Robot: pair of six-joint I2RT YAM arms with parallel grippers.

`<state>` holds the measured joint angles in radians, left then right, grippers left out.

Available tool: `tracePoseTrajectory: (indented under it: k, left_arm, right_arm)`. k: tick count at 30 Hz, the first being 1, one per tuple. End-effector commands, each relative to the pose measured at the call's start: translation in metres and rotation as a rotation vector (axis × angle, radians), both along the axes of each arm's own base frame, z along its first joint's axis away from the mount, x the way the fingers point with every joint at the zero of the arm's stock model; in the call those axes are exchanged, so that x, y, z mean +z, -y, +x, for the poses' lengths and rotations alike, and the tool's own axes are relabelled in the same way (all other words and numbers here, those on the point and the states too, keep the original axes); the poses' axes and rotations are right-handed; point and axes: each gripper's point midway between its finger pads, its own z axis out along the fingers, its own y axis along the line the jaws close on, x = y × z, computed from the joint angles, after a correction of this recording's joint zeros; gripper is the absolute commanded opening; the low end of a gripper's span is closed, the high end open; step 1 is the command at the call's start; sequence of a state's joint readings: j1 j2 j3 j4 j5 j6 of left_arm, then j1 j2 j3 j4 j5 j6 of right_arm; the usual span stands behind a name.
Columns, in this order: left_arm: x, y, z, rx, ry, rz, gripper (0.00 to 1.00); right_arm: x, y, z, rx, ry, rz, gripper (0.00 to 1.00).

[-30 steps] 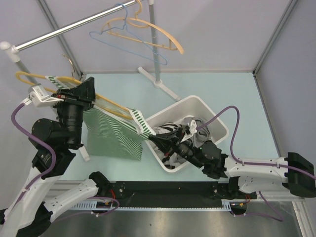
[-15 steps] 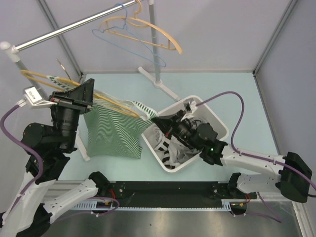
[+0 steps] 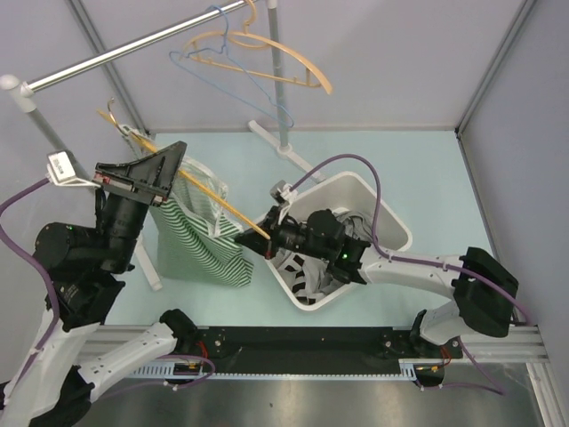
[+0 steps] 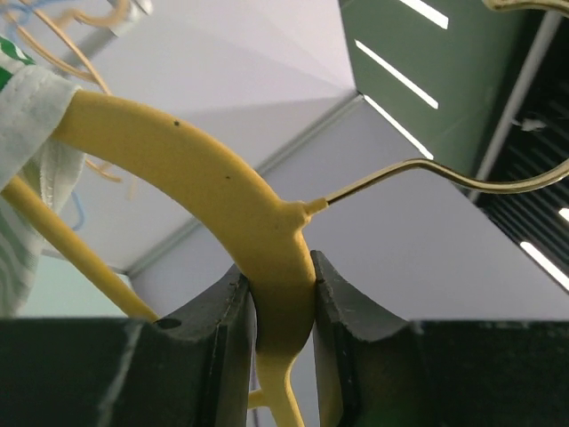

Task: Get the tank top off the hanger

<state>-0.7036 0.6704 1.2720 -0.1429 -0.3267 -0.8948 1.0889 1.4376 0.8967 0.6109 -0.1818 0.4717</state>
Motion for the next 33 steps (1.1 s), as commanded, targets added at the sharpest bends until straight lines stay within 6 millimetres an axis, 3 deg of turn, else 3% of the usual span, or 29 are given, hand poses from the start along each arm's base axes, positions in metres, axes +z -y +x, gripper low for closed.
tracePoseTrajectory:
  k: [1,2,7,10,16,19,22,26,29,30,33]
  left_arm:
    - [0.034,0.023,-0.034,-0.278,0.053,-0.172,0.00]
    - [0.031,0.031,-0.038,-0.349,0.014,-0.205,0.00]
    - [0.004,0.038,-0.050,-0.482,-0.162,-0.298,0.00]
    - [-0.015,0.037,-0.053,-0.522,-0.243,-0.366,0.00]
    - [-0.056,0.031,-0.068,-0.565,-0.400,-0.415,0.00]
    - [-0.059,0.015,-0.076,-0.535,-0.388,-0.444,0.00]
    - [-0.056,0.009,-0.082,-0.543,-0.373,-0.466,0.00]
    - [-0.052,0.020,-0.093,-0.637,-0.377,-0.454,0.00]
    - [-0.042,0.025,-0.098,-0.701,-0.313,-0.470,0.00]
    - [-0.041,0.026,-0.097,-0.708,-0.298,-0.469,0.00]
    - [-0.027,0.031,-0.102,-0.743,-0.247,-0.446,0.00]
  right_arm:
    - [0.060,-0.015,0.018,-0.007,0.139,0.077,0.00]
    - [0.076,-0.020,0.026,-0.026,0.162,0.094,0.00]
    - [0.098,-0.020,0.072,-0.162,0.217,0.102,0.00]
    - [0.098,-0.023,0.101,-0.222,0.206,0.110,0.00]
    - [0.084,-0.036,0.134,-0.316,0.233,0.040,0.00]
    - [0.074,-0.035,0.147,-0.372,0.236,-0.004,0.00]
    - [0.065,-0.037,0.152,-0.394,0.230,-0.029,0.00]
    - [0.061,-0.047,0.152,-0.390,0.232,-0.039,0.00]
    - [0.067,-0.061,0.140,-0.368,0.253,-0.051,0.00]
    - [0.069,-0.071,0.123,-0.341,0.290,-0.056,0.00]
    - [0.068,-0.076,0.108,-0.366,0.328,-0.082,0.00]
